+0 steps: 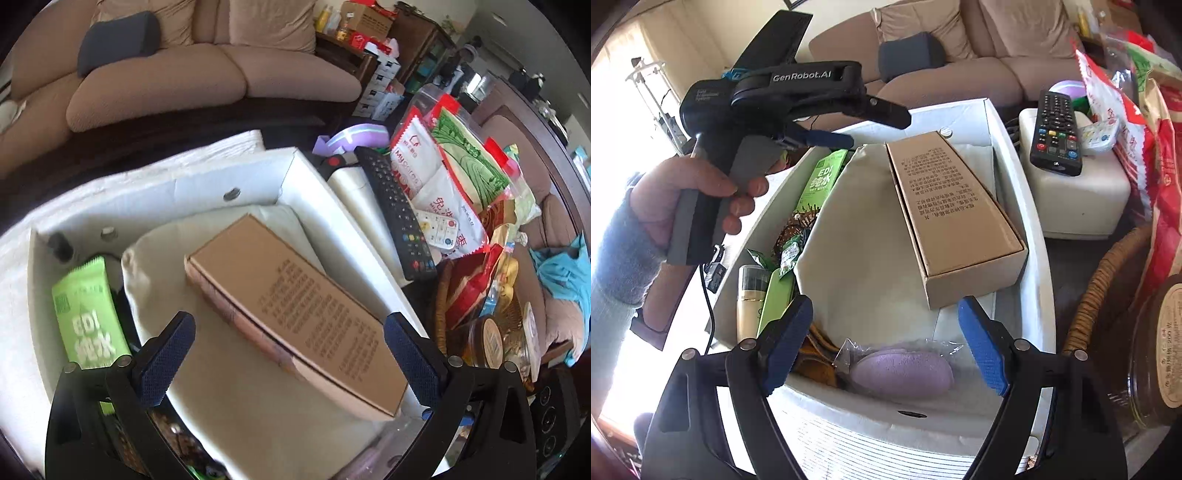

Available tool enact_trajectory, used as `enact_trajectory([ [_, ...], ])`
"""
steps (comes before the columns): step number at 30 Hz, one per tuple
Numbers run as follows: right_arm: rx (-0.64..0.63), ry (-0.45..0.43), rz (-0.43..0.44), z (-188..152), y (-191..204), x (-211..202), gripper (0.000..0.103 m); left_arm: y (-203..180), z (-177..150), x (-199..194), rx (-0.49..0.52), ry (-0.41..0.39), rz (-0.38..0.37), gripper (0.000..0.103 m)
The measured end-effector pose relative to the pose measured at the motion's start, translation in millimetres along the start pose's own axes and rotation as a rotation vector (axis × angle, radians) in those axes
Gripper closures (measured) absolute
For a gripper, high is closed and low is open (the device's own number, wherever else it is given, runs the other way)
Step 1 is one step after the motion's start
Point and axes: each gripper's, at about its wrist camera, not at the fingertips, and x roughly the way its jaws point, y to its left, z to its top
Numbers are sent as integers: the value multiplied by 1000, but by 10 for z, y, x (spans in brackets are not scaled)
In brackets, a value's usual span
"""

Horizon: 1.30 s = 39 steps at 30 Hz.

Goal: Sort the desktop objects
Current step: 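Open the left gripper to release the comb box in the white box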

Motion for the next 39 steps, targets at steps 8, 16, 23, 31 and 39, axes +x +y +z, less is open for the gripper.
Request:
enact_trajectory([
  [8,37,38,51,-76,-96,170,48,84,-42,465,-175,60,-11,0],
  [16,60,31,83,-91,-154,339,63,-61,226,810,-185,82,-50,0],
  [23,74,26,69,-97,-153,461,68,-247,375,944,-170,90,-81,0],
  [31,62,24,57,-95,-78,332,66,-222,68,288,-124,36,-62,0],
  [39,9,15,-65,-54,116,147,59,23,-813,-774,-28,-59,157,0],
])
